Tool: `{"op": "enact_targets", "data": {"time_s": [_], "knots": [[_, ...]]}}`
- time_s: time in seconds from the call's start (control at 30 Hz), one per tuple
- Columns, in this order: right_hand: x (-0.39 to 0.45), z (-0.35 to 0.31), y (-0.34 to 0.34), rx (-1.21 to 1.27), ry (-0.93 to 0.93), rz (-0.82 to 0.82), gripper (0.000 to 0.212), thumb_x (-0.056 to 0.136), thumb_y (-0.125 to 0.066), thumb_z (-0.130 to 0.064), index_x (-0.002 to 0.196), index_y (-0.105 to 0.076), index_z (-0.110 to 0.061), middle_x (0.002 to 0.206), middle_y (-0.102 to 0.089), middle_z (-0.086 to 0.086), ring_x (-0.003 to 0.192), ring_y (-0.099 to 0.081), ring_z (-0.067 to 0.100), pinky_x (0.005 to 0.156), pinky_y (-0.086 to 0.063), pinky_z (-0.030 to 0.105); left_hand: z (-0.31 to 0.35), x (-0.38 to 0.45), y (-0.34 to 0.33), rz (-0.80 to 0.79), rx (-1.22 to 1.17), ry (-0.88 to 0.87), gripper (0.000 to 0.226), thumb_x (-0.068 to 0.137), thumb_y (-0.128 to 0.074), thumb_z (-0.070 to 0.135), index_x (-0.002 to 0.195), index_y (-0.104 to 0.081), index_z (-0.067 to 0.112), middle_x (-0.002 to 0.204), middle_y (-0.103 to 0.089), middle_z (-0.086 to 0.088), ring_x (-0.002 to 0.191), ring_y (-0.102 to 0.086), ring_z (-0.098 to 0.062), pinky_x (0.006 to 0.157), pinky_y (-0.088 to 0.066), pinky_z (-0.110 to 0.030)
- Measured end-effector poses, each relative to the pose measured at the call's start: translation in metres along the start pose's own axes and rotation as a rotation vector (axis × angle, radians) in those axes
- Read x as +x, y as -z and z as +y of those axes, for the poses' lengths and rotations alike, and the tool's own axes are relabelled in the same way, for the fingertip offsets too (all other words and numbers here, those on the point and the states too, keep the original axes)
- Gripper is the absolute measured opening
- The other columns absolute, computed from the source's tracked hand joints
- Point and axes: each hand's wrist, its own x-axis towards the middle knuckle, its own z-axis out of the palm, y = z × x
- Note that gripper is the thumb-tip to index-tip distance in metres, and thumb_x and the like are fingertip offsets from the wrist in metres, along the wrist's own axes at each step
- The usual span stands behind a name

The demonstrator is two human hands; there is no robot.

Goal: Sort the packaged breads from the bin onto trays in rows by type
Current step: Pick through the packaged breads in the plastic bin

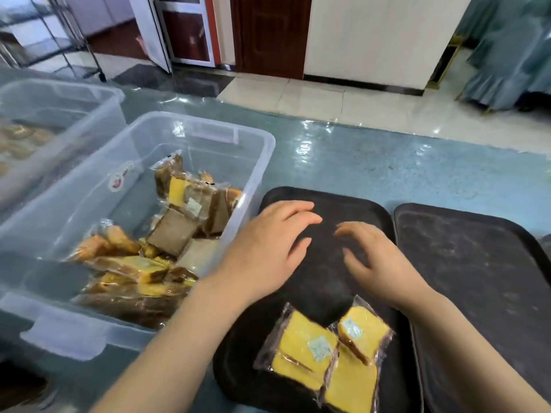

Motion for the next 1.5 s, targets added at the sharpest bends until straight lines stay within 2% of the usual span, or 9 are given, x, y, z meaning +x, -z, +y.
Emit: {"op": "enact_targets", "data": {"time_s": [0.23, 0.37, 0.57, 0.77, 0.87, 1.03, 1.23, 1.33, 1.5], "knots": [[0.075, -0.106, 0.005, 0.019, 0.078, 0.053, 0.039, 0.093, -0.055, -0.02, 0.132, -0.048, -0.023, 0.129, -0.053, -0.011, 0.121, -0.044, 0.004, 0.093, -0.022, 0.0, -0.101, 0.007, 0.096, 0.061, 0.113, -0.011, 0.031, 0.094, -0.058, 0.023, 0.124, -0.06, 0.025, 0.138, -0.051, 0.007, 0.129, -0.045, -0.014, 0.109, -0.037, -0.035], [0.12, -0.161, -0.022, -0.005, 0.16, -0.04, 0.044, 0.093, -0.056, -0.02, 0.136, -0.043, -0.021, 0.135, -0.051, -0.004, 0.126, -0.043, 0.011, 0.1, -0.028, 0.015, -0.173, -0.003, 0.137, 0.025, 0.175, 0.068, 0.029, 0.093, -0.06, 0.024, 0.123, -0.061, 0.025, 0.139, -0.05, 0.005, 0.131, -0.043, -0.017, 0.109, -0.034, -0.035], [0.193, -0.225, -0.078, -0.291, 0.013, -0.478, 0.062, 0.091, -0.053, -0.032, 0.147, -0.026, -0.026, 0.145, -0.044, 0.006, 0.128, -0.044, 0.028, 0.101, -0.041, 0.041, -0.262, -0.005, 0.164, -0.175, 0.259, 0.21, 0.028, 0.093, -0.059, 0.032, 0.121, -0.06, 0.027, 0.134, -0.053, 0.005, 0.126, -0.046, -0.017, 0.105, -0.037, -0.034], [0.241, -0.24, -0.148, -0.682, -0.169, -0.924, 0.047, 0.088, -0.059, -0.044, 0.127, -0.055, -0.018, 0.12, -0.058, 0.005, 0.107, -0.057, 0.029, 0.095, -0.049, 0.043, -0.302, 0.013, 0.115, -0.619, 0.292, 0.309, 0.045, 0.09, -0.063, 0.041, 0.13, -0.053, 0.024, 0.133, -0.055, -0.004, 0.115, -0.055, -0.024, 0.096, -0.046, -0.038], [0.239, -0.223, -0.168, -0.729, -0.286, -1.1, 0.072, 0.084, -0.058, -0.064, 0.139, -0.049, -0.019, 0.14, -0.049, 0.003, 0.128, -0.046, 0.029, 0.108, -0.037, 0.046, -0.315, 0.006, 0.088, -0.597, 0.168, 0.323, 0.047, 0.092, -0.061, 0.041, 0.134, -0.046, 0.026, 0.135, -0.053, -0.004, 0.112, -0.056, -0.023, 0.093, -0.048, -0.04], [0.245, -0.207, -0.171, -0.554, -0.434, -1.273, 0.07, 0.077, -0.067, -0.063, 0.126, -0.061, -0.014, 0.106, -0.065, -0.006, 0.103, -0.056, 0.018, 0.112, -0.031, 0.045, -0.319, -0.003, 0.058, -0.495, 0.092, 0.323, 0.06, 0.09, -0.065, 0.037, 0.138, -0.034, 0.023, 0.12, -0.062, -0.008, 0.1, -0.062, -0.026, 0.079, -0.05, -0.036], [0.254, -0.195, -0.181, -0.508, -0.453, -1.256, 0.07, 0.071, -0.077, -0.054, 0.124, -0.061, -0.011, 0.102, -0.066, 0.009, 0.098, -0.065, 0.031, 0.094, -0.052, 0.045, -0.309, 0.0, 0.047, -0.371, -0.004, 0.35, 0.062, 0.089, -0.067, 0.028, 0.138, -0.03, 0.019, 0.097, -0.062, -0.003, 0.086, -0.06, -0.025, 0.068, -0.041, -0.031], [0.259, -0.187, -0.177, -0.493, -0.415, -1.068, 0.059, 0.074, -0.077, -0.05, 0.116, -0.063, -0.012, 0.086, -0.062, 0.003, 0.089, -0.063, 0.028, 0.09, -0.053, 0.039, -0.309, 0.004, 0.051, -0.344, 0.023, 0.321, 0.057, 0.09, -0.066, 0.024, 0.138, -0.036, 0.019, 0.112, -0.065, -0.006, 0.098, -0.063, -0.026, 0.073, -0.046, -0.031], [0.265, -0.175, -0.174, -0.471, -0.4, -0.724, 0.055, 0.075, -0.075, -0.045, 0.118, -0.062, -0.013, 0.112, -0.061, 0.006, 0.096, -0.058, 0.028, 0.083, -0.051, 0.033, -0.316, 0.012, 0.065, -0.294, 0.038, 0.39, 0.043, 0.091, -0.066, 0.028, 0.126, -0.044, 0.015, 0.112, -0.063, -0.005, 0.101, -0.063, -0.025, 0.083, -0.052, -0.038]]}}
